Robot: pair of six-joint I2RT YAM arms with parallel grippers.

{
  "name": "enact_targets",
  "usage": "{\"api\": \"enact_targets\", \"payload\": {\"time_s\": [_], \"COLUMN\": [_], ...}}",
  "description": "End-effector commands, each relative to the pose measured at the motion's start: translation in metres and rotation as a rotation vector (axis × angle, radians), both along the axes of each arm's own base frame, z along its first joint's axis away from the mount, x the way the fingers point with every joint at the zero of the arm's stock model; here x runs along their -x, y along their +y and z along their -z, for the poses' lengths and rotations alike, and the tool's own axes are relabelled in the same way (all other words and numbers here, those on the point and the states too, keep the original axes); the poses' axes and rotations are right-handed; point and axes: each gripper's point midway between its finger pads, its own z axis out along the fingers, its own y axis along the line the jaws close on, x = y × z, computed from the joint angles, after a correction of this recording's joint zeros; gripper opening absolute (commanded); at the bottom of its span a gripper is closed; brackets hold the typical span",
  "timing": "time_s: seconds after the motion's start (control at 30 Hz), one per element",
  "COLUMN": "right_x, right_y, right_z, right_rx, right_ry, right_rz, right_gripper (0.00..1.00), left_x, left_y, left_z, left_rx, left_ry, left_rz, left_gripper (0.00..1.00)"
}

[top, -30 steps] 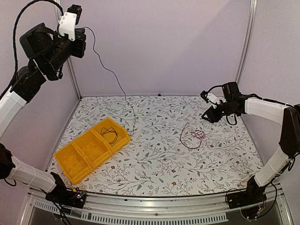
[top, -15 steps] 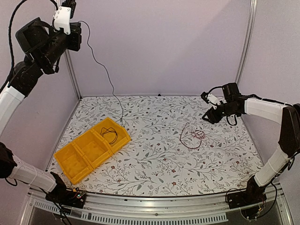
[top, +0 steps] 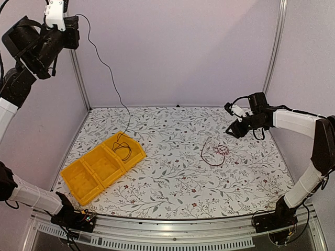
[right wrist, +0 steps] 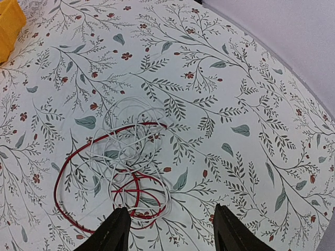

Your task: Untangle the cables

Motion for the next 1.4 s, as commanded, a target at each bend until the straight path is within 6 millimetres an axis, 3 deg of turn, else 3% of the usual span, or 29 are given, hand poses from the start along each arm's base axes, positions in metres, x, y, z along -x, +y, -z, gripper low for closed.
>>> {"api": "enact_targets", "payload": {"time_s": [0.0, 0.3, 0.47, 0.7, 0.93, 1.2, 1.37], "right_x": [0.002, 0.003, 0.003, 0.003, 0.004, 0.005, 0.005], "right_y": [0.001, 0.002, 0.002, 0.001, 0.002, 0.002, 0.002], "right_z": [0.011, 0.013, 0.013, 0.013, 0.012, 0.017, 0.021], "right_rx": [-0.004, -0.007, -0.007, -0.005, -0.005, 0.000, 0.003], "right_ry": [0.029, 0.037, 0.036, 0.038, 0.037, 0.049, 0.060], "right_rz": [-0.011, -0.015, -0.017, -0.018, -0.024, -0.033, -0.037], "right_gripper": [0.58, 0.58, 0.58, 0.58, 0.58, 0.58, 0.58], "left_x": [0.006, -0.004, -0.011, -0.034, -0.046, -0.043, -0.033], "left_y": [0.014, 0.015, 0.012, -0.011, -0.018, 0.006, 0.032], "left_z": [-0.002, 0.028, 0.027, 0.041, 0.099, 0.196, 0.217], "left_rx": [0.003, -0.037, -0.039, -0.039, -0.033, -0.048, -0.038], "left_ry": [-0.011, 0.045, 0.041, 0.078, 0.189, 0.377, 0.413], "left_rz": [-0.038, -0.064, -0.055, -0.001, 0.016, -0.033, -0.088], "left_gripper": [0.00, 0.00, 0.00, 0.00, 0.00, 0.00, 0.00]}}
